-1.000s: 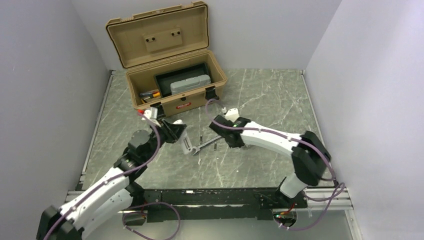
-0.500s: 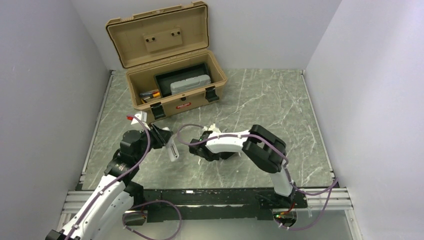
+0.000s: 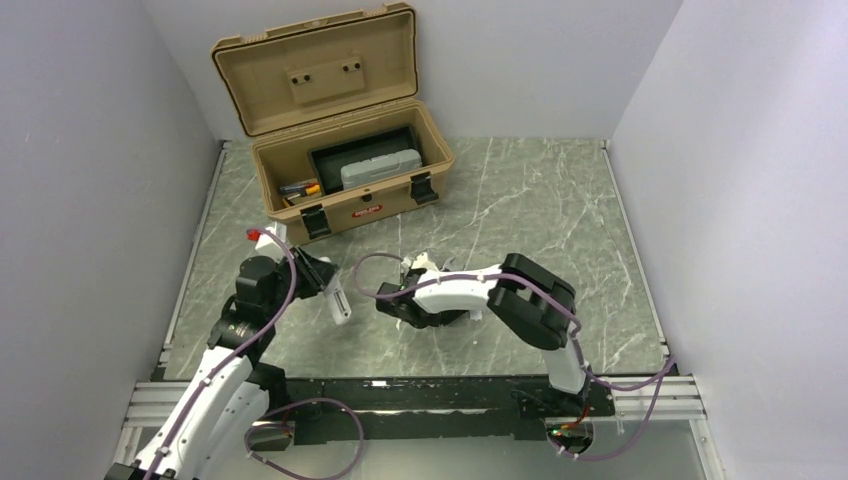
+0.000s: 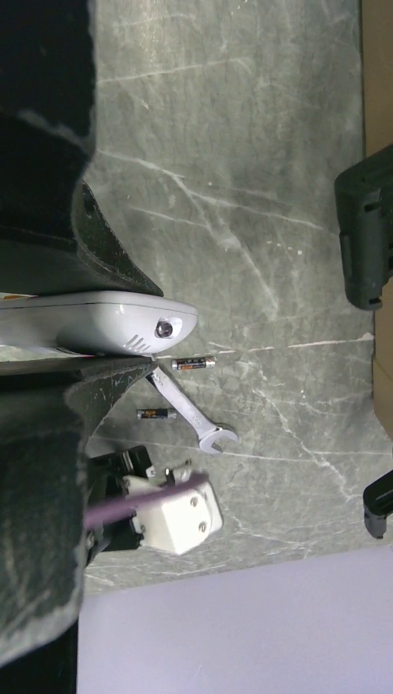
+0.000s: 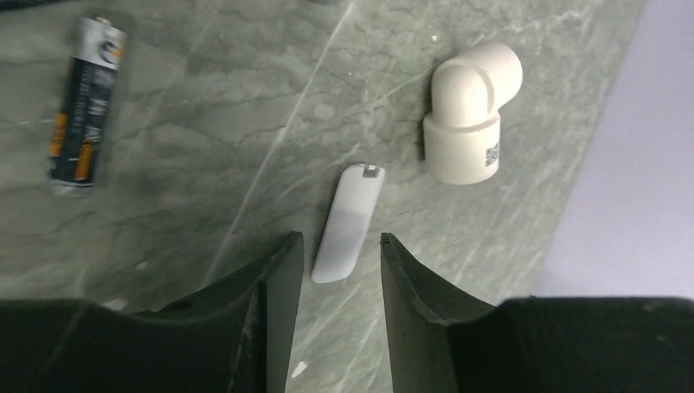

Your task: Load the batteries into the remote control

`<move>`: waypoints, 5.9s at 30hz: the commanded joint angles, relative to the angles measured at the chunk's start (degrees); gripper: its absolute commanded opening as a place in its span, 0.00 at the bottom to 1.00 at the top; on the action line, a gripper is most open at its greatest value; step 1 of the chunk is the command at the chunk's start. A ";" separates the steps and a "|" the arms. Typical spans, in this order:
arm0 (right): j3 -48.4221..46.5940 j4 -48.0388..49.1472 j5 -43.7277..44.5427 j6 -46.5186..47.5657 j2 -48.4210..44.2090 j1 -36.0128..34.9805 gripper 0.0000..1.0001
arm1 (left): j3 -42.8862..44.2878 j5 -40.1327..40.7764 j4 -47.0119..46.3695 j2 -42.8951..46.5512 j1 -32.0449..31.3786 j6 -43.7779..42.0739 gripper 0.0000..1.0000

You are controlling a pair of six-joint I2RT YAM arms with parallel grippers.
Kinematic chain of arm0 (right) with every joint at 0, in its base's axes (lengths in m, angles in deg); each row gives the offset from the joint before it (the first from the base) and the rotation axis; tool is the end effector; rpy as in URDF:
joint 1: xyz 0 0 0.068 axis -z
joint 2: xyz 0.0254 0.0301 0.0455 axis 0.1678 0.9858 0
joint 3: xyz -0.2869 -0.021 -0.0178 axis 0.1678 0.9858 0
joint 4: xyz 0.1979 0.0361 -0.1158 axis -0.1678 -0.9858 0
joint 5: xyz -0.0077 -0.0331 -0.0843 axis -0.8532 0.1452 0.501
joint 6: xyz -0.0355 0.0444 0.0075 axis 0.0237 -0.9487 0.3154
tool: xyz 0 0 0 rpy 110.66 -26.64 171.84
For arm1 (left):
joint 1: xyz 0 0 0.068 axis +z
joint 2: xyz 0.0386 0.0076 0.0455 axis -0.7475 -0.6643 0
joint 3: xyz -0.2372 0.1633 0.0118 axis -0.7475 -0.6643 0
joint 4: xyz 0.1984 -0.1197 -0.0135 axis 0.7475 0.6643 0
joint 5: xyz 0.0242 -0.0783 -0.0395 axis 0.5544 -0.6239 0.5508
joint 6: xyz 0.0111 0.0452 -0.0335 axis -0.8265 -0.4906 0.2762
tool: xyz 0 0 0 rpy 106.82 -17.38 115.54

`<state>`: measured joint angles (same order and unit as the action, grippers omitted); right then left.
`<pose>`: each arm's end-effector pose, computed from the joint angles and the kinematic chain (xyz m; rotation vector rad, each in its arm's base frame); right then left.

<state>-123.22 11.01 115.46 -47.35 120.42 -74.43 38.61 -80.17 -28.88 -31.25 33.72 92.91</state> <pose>0.1598 0.2696 0.1592 -0.6051 2.4120 -0.9159 0.1097 -0.0357 0.2440 -0.3232 1.9774 -0.7849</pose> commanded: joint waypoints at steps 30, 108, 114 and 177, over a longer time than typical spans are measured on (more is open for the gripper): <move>17.28 46.14 -32.39 -2.02 -22.76 11.58 0.37 | 0.70 -6.67 -3.63 -1.59 4.72 -1.73 0.00; 23.86 65.41 -29.60 12.46 -47.26 -3.13 0.00 | -6.93 -0.82 -37.29 -8.27 -16.13 19.99 0.00; 23.95 65.10 -29.46 12.76 -47.29 -3.75 0.00 | -8.36 6.90 -37.13 -5.58 -18.07 22.28 0.00; 29.96 77.89 -30.03 17.92 -44.05 -5.78 0.00 | -10.82 6.41 -37.22 -3.76 -18.79 28.93 0.00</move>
<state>-93.25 86.26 86.37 -29.15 77.16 -80.05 28.03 -73.81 -60.85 -36.06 15.16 120.38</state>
